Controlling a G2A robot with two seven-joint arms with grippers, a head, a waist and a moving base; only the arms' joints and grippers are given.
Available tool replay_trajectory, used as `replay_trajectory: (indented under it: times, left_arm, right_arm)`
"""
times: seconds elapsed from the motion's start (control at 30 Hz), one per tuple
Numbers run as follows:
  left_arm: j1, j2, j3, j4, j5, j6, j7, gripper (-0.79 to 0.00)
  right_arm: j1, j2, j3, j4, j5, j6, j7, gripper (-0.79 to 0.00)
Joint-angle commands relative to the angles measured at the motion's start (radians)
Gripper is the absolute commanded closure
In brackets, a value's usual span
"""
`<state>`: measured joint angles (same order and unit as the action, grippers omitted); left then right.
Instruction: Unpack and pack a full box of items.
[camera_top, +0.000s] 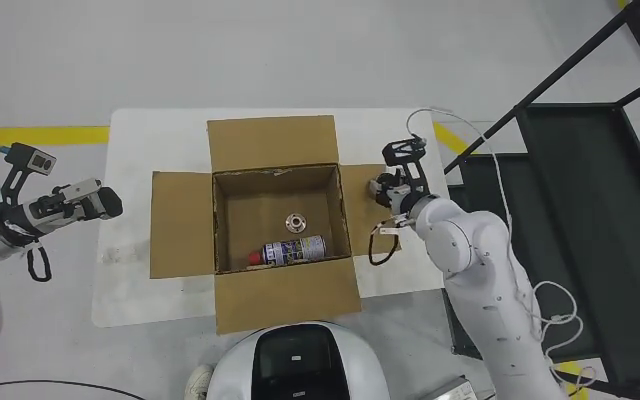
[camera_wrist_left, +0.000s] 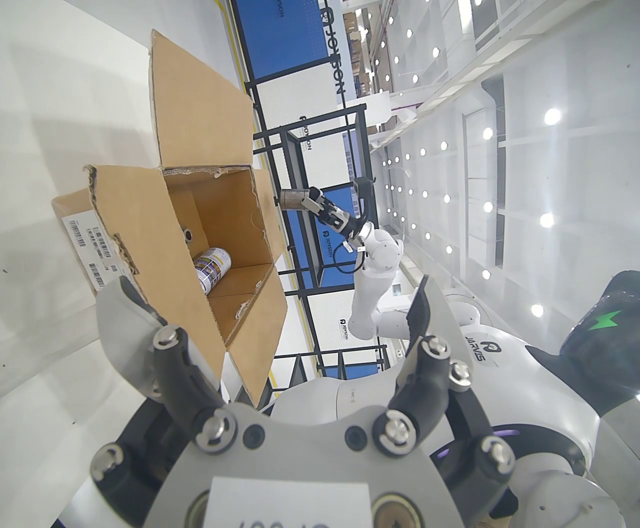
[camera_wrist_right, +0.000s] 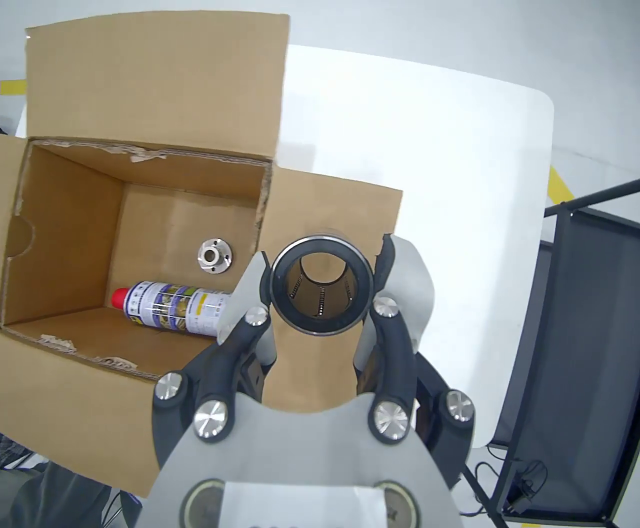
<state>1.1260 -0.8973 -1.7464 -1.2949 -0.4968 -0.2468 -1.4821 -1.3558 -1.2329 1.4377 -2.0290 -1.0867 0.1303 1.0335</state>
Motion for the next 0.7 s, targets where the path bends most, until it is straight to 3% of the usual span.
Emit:
replay_trajectory:
  times: [0.0,0.3,0.67]
  left_arm:
    - [0.000,0.000,0.000,0.000,0.000,0.000,0.000,-0.785]
    - [0.000,0.000,0.000,0.000,0.000,0.000,0.000,-0.785]
    - [0.000,0.000,0.000,0.000,0.000,0.000,0.000,-0.785]
  right_arm:
    - [-0.002,0.004,0.054,0.030,0.040,-0.026,-0.005,0.000]
    - [0.019,0.021,0.181,0.175,0.092,-0.114,-0.040,0.000]
    - [0.092,0.028,0.153,0.457,0.076,-0.182,-0.133,0.000]
